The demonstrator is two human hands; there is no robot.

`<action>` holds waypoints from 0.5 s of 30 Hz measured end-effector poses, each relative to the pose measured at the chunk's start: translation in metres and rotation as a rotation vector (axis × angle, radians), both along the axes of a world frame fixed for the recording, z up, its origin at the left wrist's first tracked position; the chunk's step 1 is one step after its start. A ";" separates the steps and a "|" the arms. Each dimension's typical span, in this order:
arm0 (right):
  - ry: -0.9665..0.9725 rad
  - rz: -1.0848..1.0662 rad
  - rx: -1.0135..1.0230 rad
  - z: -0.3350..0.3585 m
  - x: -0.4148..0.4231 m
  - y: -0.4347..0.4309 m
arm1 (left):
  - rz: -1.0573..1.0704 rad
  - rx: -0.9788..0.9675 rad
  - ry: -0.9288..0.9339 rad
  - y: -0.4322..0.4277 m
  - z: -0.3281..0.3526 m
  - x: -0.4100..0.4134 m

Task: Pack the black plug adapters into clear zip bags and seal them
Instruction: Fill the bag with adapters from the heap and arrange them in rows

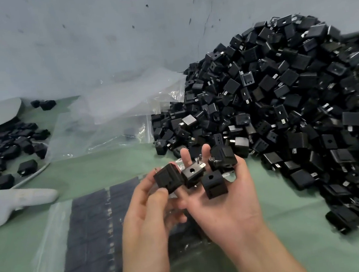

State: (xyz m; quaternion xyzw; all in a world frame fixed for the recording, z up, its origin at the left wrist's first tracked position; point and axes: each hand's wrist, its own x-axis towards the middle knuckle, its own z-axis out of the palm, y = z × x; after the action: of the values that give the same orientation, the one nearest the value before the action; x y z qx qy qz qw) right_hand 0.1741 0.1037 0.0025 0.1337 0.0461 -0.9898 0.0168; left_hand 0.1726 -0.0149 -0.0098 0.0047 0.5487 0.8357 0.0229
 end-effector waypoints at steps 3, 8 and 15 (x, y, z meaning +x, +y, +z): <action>0.010 0.006 0.019 0.003 0.011 0.003 | 0.017 -0.023 0.023 -0.006 0.001 0.012; -0.021 0.052 0.135 0.002 0.034 0.004 | 0.145 -0.025 0.023 -0.020 0.005 0.030; -0.166 0.136 0.261 0.005 0.058 -0.004 | 0.490 -0.068 -0.028 -0.087 0.010 0.039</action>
State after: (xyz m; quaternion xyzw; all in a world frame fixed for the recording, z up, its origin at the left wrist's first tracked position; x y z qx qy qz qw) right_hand 0.2320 0.1001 0.0077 0.2123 0.1816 -0.9576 0.0703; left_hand 0.2115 -0.1018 0.0006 -0.1407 0.5608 0.7974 -0.1729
